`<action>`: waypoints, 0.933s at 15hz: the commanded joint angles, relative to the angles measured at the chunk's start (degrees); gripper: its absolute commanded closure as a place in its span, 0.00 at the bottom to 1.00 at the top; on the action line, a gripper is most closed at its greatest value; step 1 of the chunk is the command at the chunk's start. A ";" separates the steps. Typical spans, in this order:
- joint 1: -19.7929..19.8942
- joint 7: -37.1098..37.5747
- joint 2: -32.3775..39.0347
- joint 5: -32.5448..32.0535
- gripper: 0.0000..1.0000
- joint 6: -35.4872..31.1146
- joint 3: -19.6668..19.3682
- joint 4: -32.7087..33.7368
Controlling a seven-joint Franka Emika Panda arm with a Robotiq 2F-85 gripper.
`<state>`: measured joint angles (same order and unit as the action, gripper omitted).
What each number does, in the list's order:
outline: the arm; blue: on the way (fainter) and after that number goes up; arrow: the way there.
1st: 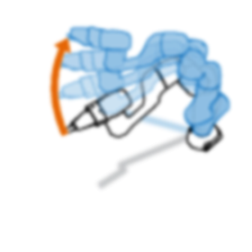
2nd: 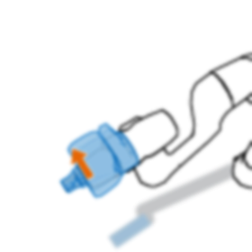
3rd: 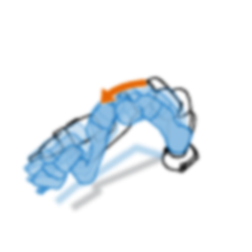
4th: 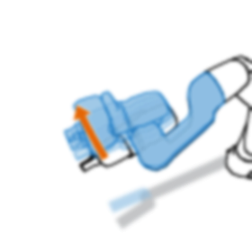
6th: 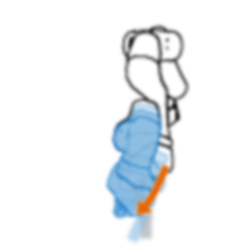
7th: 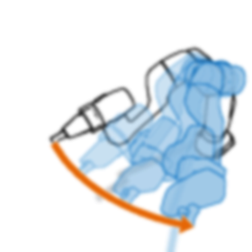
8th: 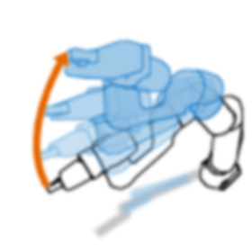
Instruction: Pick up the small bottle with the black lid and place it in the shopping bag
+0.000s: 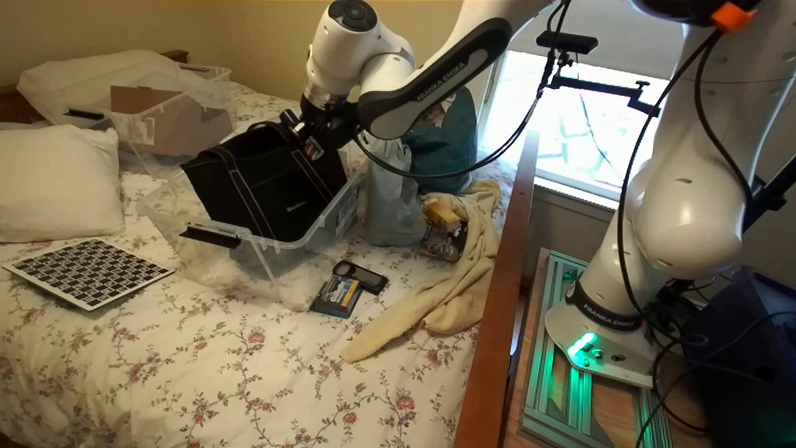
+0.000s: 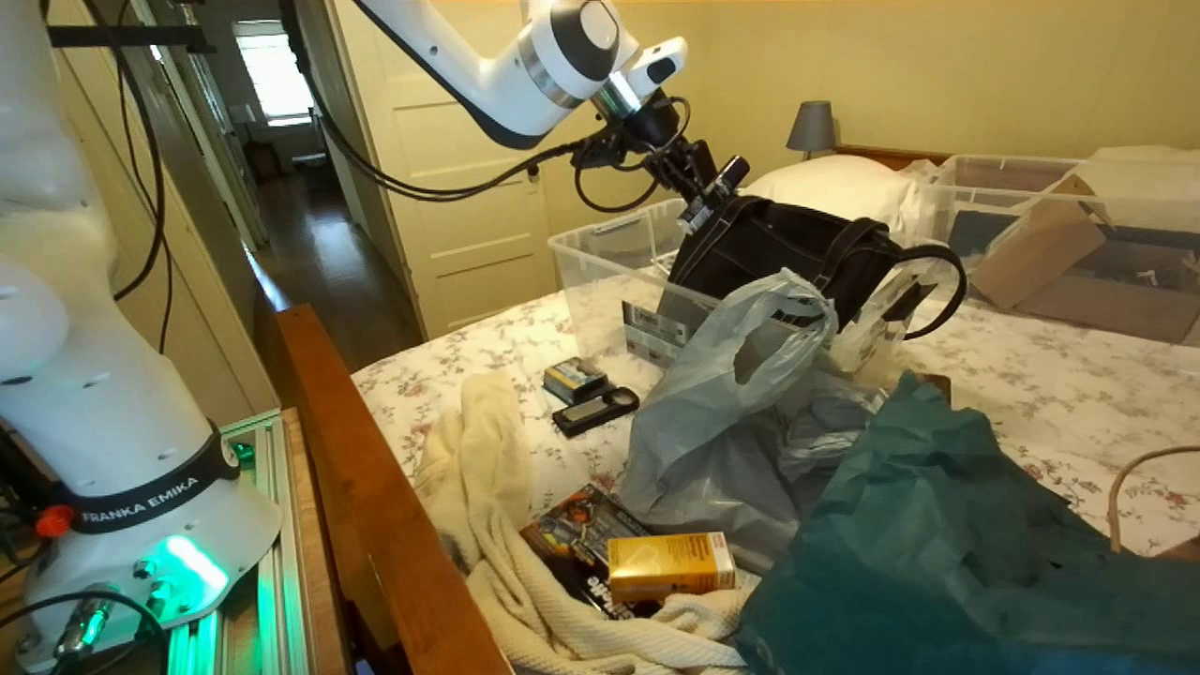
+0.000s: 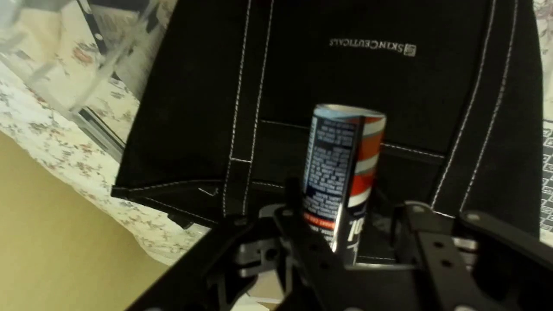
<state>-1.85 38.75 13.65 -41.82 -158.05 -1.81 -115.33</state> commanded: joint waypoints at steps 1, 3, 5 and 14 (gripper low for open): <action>0.79 -3.85 7.01 1.99 0.82 -4.90 1.36 6.88; 1.27 -5.26 9.63 3.10 0.82 -6.30 2.35 8.92; 0.21 -2.55 7.16 0.90 0.57 -4.97 1.00 5.67; -0.65 -1.59 10.49 -0.27 0.82 -5.61 0.24 9.16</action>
<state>-1.70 36.22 21.45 -41.03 -163.01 -0.99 -109.44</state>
